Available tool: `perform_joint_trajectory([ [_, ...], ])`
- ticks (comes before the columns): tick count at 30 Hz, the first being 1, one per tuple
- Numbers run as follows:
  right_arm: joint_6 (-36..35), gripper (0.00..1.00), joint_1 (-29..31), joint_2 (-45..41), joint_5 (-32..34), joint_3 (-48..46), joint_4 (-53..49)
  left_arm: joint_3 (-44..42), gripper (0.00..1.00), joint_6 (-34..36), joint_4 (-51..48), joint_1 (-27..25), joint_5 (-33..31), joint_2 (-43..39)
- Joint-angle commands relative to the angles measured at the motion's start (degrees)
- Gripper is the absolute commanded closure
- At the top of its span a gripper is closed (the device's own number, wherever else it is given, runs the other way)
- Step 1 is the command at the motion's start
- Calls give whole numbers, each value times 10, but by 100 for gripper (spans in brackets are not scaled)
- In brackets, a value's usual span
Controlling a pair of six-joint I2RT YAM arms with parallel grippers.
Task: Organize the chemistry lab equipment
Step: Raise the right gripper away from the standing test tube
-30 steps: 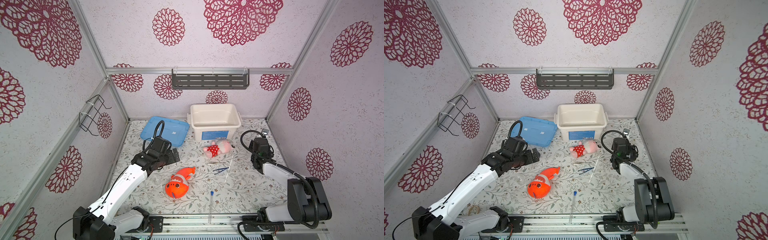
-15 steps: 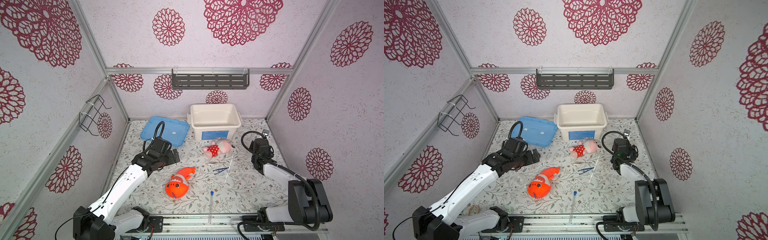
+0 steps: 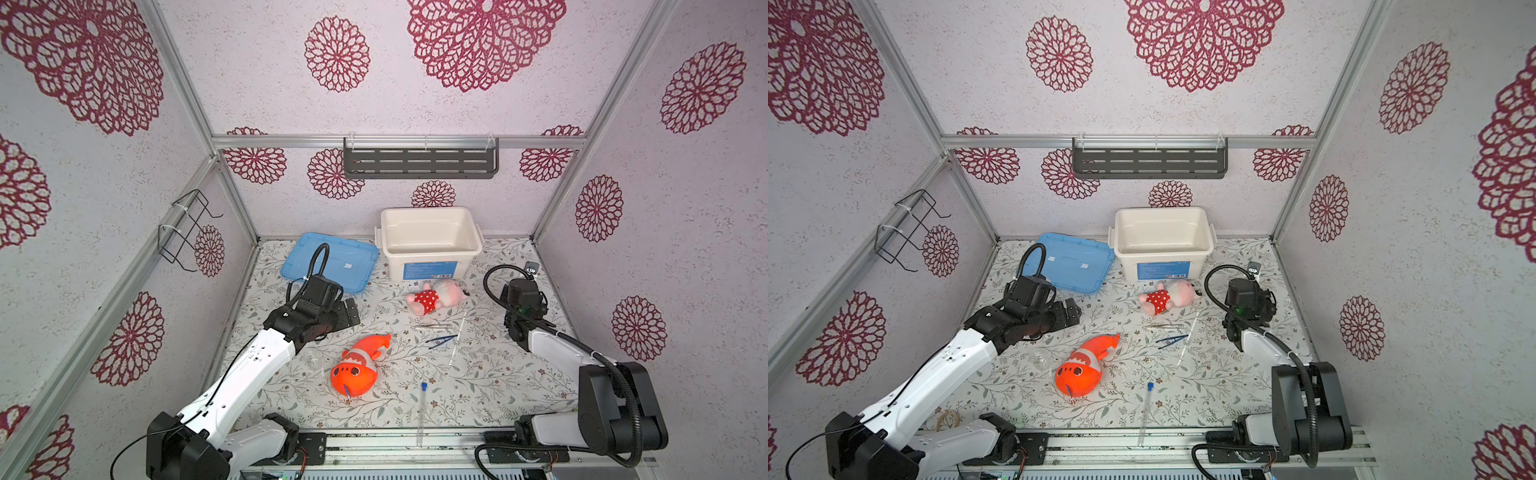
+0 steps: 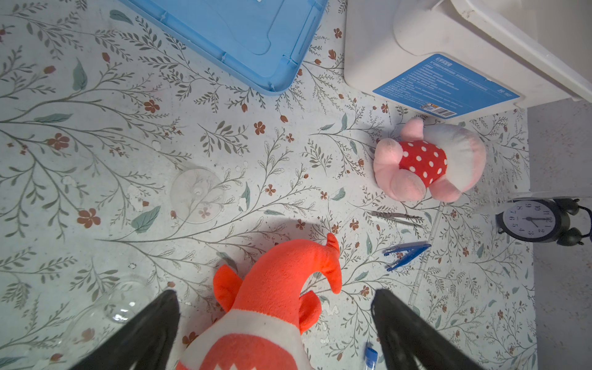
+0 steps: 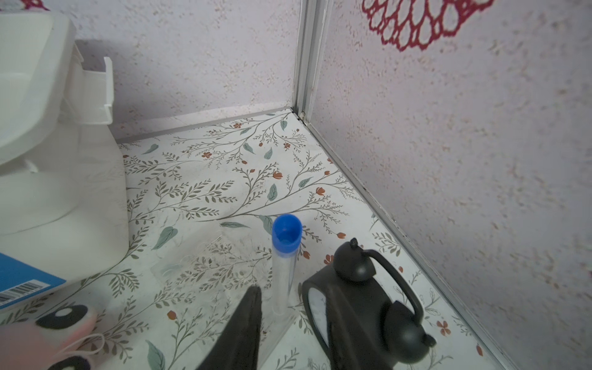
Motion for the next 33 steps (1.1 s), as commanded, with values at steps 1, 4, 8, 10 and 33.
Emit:
perform_joint_trajectory([
  [1,9,53,-3,-40,-12,31,-31,-3,3,-7,9,1,-5,-1],
  [4,22,44,-4,-64,-24,74,-102,1,3,-3,4,1,-16,-2],
  [8,46,37,-4,-94,-30,158,-228,2,3,1,-3,1,-29,-5],
  [10,50,34,-4,-110,-43,200,-288,7,3,6,-11,1,-36,-5],
  [33,79,19,9,-53,-346,429,-819,20,3,97,-73,4,-118,-43],
])
